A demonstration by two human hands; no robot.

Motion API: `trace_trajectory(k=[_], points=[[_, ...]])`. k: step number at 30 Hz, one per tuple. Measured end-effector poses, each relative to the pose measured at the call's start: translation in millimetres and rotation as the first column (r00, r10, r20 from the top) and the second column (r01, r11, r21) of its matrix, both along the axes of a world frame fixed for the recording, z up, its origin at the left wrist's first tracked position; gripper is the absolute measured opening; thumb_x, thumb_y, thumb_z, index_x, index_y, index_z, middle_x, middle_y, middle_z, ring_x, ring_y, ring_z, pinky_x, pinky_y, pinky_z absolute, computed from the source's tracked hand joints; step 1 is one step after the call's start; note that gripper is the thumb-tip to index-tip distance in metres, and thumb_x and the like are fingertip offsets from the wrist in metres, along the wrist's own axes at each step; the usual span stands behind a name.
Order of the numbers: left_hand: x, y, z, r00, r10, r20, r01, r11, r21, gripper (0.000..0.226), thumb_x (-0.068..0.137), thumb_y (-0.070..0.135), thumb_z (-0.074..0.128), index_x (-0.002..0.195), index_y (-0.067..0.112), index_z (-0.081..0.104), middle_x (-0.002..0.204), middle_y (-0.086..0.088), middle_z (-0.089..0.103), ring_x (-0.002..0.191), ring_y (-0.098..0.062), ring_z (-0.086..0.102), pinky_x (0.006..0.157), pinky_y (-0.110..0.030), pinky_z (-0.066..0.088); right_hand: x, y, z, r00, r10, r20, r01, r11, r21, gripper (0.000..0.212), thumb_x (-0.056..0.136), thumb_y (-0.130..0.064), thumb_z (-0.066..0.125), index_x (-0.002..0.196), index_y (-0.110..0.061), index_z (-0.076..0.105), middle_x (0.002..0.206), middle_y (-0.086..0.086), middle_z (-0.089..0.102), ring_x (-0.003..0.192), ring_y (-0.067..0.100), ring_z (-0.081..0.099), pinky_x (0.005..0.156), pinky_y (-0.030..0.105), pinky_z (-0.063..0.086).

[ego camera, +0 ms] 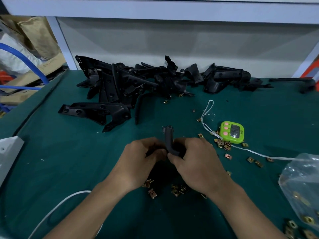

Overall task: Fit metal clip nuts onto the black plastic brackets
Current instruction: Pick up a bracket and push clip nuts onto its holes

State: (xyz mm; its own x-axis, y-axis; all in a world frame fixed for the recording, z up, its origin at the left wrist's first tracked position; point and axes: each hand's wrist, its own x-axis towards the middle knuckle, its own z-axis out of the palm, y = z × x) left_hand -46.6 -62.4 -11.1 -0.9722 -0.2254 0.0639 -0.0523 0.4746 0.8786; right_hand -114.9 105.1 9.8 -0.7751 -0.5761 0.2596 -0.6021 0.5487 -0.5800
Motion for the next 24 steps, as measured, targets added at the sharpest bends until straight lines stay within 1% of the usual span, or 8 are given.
trace_trajectory(k=[2,5,9,13,17,19,22,24], points=[[1.6,3.7,3.8,1.000,-0.007,-0.013,0.006,0.995,-0.096,0.025,0.097,0.019,0.066,0.096,0.043,0.073,0.083,0.020,0.075,0.078,0.002,0.069,0.063,-0.011,0.048,-0.9,-0.4,-0.9,1.000,-0.012,0.011,0.012,1.000,-0.004,0.007,0.080,-0.031,0.069,0.087,-0.029,0.071,0.075,-0.010,0.071,0.077,0.023,0.061,0.071,0.035,0.050],[2.5,5.0,5.3,1.000,0.001,-0.030,-0.005,0.990,-0.139,0.031,0.097,0.019,0.065,0.085,0.048,0.070,0.076,0.018,0.072,0.070,0.000,0.067,0.057,-0.010,0.043,-2.3,-0.4,-1.6,0.999,-0.028,0.024,0.028,1.000,-0.007,0.007,0.077,-0.031,0.068,0.083,-0.028,0.069,0.073,-0.009,0.069,0.075,0.020,0.061,0.066,0.034,0.050],[2.5,4.1,4.7,0.999,0.041,-0.026,-0.045,0.983,-0.181,0.023,0.096,0.021,0.066,0.085,0.041,0.071,0.073,0.021,0.070,0.066,0.001,0.064,0.054,-0.009,0.041,-0.8,-1.3,-2.6,1.000,-0.017,-0.002,0.017,1.000,0.008,0.008,0.079,-0.029,0.068,0.085,-0.024,0.070,0.075,-0.005,0.071,0.075,0.021,0.063,0.069,0.037,0.053],[0.8,4.2,7.4,0.998,0.054,-0.010,-0.055,0.984,-0.167,0.014,0.096,0.023,0.068,0.088,0.033,0.074,0.073,0.018,0.071,0.066,-0.001,0.066,0.053,-0.012,0.044,-0.8,-2.0,-1.1,0.999,-0.032,-0.014,0.032,0.999,-0.014,0.011,0.080,-0.030,0.069,0.089,-0.023,0.071,0.081,-0.003,0.074,0.080,0.025,0.064,0.075,0.036,0.052],[-1.2,8.4,8.8,0.996,0.079,0.046,-0.077,0.996,-0.052,0.021,0.096,0.024,0.066,0.077,0.026,0.074,0.068,0.006,0.073,0.055,-0.006,0.062,0.052,-0.025,0.046,-3.7,2.2,1.5,0.999,-0.006,-0.033,0.006,1.000,0.002,0.008,0.077,-0.037,0.064,0.076,-0.030,0.065,0.066,-0.010,0.066,0.067,0.019,0.058,0.062,0.033,0.045],[-1.0,8.6,9.7,0.995,0.083,0.054,-0.083,0.997,-0.009,0.026,0.097,0.020,0.064,0.074,0.028,0.074,0.066,0.006,0.073,0.053,-0.006,0.060,0.050,-0.022,0.045,-3.0,2.9,1.4,1.000,0.010,-0.013,-0.010,1.000,-0.015,0.010,0.072,-0.037,0.069,0.080,-0.032,0.068,0.066,-0.017,0.065,0.066,0.012,0.058,0.061,0.028,0.047],[0.8,6.8,10.7,0.996,0.050,0.069,-0.051,0.999,0.012,0.033,0.097,0.019,0.065,0.071,0.037,0.073,0.065,0.006,0.073,0.050,-0.006,0.057,0.048,-0.019,0.042,-2.6,2.5,-3.8,0.999,0.012,-0.043,-0.013,1.000,-0.018,0.011,0.072,-0.031,0.075,0.082,-0.027,0.073,0.064,-0.016,0.063,0.069,0.015,0.055,0.065,0.030,0.045],[1.6,5.7,11.8,0.997,0.023,0.079,-0.021,1.000,-0.020,0.036,0.097,0.020,0.065,0.070,0.043,0.072,0.065,0.008,0.073,0.050,-0.003,0.057,0.048,-0.017,0.042,-1.3,2.4,-3.9,0.989,0.029,-0.142,-0.030,1.000,-0.003,0.009,0.071,-0.027,0.078,0.076,-0.026,0.072,0.059,-0.019,0.054,0.070,0.015,0.045,0.068,0.015,0.032]])
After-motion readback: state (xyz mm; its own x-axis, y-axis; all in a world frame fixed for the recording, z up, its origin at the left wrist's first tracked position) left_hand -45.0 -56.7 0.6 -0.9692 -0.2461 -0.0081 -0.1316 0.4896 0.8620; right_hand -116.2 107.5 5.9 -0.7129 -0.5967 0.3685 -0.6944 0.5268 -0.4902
